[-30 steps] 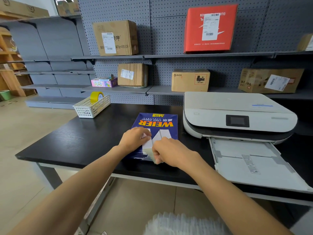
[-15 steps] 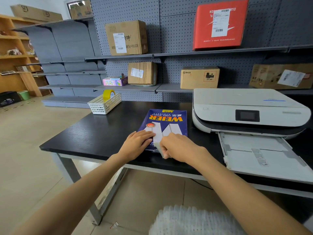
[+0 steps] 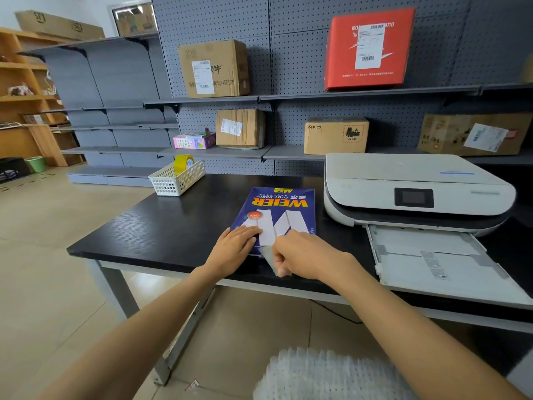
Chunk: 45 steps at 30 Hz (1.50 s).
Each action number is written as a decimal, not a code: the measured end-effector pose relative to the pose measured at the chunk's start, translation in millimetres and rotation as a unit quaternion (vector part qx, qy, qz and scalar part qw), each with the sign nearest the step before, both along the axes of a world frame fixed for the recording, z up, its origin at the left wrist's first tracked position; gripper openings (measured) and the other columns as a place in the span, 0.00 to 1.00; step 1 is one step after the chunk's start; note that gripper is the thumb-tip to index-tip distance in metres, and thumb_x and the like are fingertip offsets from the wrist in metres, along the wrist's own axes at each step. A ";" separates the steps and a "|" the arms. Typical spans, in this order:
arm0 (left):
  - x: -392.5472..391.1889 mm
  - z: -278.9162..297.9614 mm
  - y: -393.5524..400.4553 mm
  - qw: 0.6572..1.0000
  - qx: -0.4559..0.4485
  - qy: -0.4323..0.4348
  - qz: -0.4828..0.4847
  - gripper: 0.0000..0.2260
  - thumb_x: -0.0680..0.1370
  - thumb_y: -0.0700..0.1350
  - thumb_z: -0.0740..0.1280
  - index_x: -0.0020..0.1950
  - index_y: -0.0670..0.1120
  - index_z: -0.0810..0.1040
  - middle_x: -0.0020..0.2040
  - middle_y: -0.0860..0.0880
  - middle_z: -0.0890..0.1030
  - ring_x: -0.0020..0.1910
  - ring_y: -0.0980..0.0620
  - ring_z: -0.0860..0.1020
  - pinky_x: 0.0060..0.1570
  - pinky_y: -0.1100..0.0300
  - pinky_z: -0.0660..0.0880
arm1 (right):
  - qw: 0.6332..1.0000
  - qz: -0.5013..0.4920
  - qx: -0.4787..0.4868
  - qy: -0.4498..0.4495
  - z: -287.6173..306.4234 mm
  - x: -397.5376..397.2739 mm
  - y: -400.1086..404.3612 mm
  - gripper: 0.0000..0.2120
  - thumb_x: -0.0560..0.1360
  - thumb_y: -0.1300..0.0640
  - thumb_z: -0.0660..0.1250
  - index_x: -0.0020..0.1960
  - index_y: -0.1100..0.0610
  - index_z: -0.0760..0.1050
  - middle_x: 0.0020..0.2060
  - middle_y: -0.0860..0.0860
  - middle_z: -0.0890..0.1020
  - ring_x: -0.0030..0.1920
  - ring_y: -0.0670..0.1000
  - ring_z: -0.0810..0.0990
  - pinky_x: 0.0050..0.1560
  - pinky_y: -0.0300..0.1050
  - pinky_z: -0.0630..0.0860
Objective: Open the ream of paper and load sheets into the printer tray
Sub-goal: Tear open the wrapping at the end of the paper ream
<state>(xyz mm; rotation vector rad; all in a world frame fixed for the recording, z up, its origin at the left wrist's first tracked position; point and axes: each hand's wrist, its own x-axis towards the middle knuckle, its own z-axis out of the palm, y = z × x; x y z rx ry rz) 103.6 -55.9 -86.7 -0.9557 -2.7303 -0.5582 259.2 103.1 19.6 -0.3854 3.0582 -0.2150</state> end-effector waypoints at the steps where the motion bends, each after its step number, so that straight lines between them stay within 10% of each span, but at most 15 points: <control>1: 0.3 -0.4 0.2 1.000 0.006 0.002 -0.002 0.17 0.85 0.47 0.53 0.72 0.53 0.70 0.72 0.54 0.72 0.74 0.53 0.65 0.75 0.52 0.55 | 1.000 0.007 -0.009 -0.005 -1.3 0.6 -0.6 0.01 0.73 0.65 0.68 0.44 0.62 0.78 0.45 0.57 0.79 0.45 0.56 0.80 0.40 0.45 0.75; 11: 25.2 -10.8 1.1 0.997 0.049 0.054 -0.031 0.26 0.76 0.62 0.52 0.67 0.52 0.75 0.66 0.54 0.77 0.68 0.54 0.71 0.70 0.60 0.53 | 0.993 0.046 -0.081 -0.075 -14.7 7.1 -5.5 0.01 0.72 0.61 0.72 0.43 0.56 0.81 0.31 0.43 0.78 0.35 0.43 0.77 0.38 0.36 0.72; 18: 34.4 -33.5 -3.1 0.989 0.113 0.094 -0.019 0.21 0.76 0.55 0.69 0.68 0.53 0.73 0.68 0.56 0.75 0.70 0.54 0.69 0.74 0.52 0.55 | 0.979 0.057 -0.108 -0.160 -33.3 11.3 -11.7 0.06 0.74 0.57 0.71 0.47 0.59 0.79 0.38 0.53 0.87 0.35 0.46 0.82 0.48 0.43 0.80; 25: 39.1 -35.7 -10.8 0.983 0.146 0.105 0.028 0.21 0.75 0.56 0.69 0.68 0.56 0.74 0.67 0.57 0.74 0.71 0.56 0.67 0.74 0.52 0.49 | 0.994 -0.031 -0.083 0.059 -50.3 -2.7 7.1 0.05 0.79 0.50 0.62 0.49 0.49 0.75 0.41 0.47 0.84 0.45 0.48 0.80 0.46 0.48 0.78; 29: 37.1 -34.8 -16.5 0.978 0.201 0.059 0.020 0.22 0.74 0.48 0.73 0.68 0.54 0.74 0.68 0.57 0.72 0.69 0.58 0.66 0.65 0.56 0.67 | 0.958 -0.139 -0.179 0.178 -70.0 -17.4 25.1 0.07 0.79 0.56 0.63 0.56 0.48 0.72 0.49 0.46 0.77 0.47 0.49 0.76 0.33 0.37 0.70; 34: 37.5 -25.7 -16.8 0.971 0.237 0.007 -0.043 0.23 0.75 0.44 0.73 0.68 0.52 0.72 0.70 0.56 0.68 0.70 0.63 0.63 0.60 0.77 0.67 | 0.948 -0.189 -0.129 0.222 -92.7 -31.0 41.1 0.24 0.74 0.60 0.71 0.66 0.48 0.67 0.64 0.50 0.70 0.63 0.50 0.69 0.46 0.42 0.78; 39: 35.6 -18.7 -15.9 0.971 0.221 0.040 -0.079 0.25 0.72 0.37 0.74 0.67 0.51 0.75 0.68 0.56 0.71 0.69 0.60 0.65 0.66 0.72 0.63 | 0.953 -0.164 -0.060 0.249 -100.9 -38.7 36.9 0.31 0.68 0.67 0.72 0.66 0.48 0.69 0.60 0.50 0.74 0.60 0.54 0.73 0.50 0.45 0.72; 45: 29.4 -8.6 -12.8 0.965 0.251 0.063 -0.040 0.22 0.74 0.32 0.68 0.64 0.50 0.76 0.63 0.55 0.74 0.61 0.55 0.74 0.56 0.65 0.75 | 0.941 -0.147 -0.088 0.292 -95.3 -43.1 38.3 0.09 0.77 0.58 0.66 0.55 0.48 0.76 0.51 0.46 0.80 0.53 0.51 0.77 0.48 0.43 0.66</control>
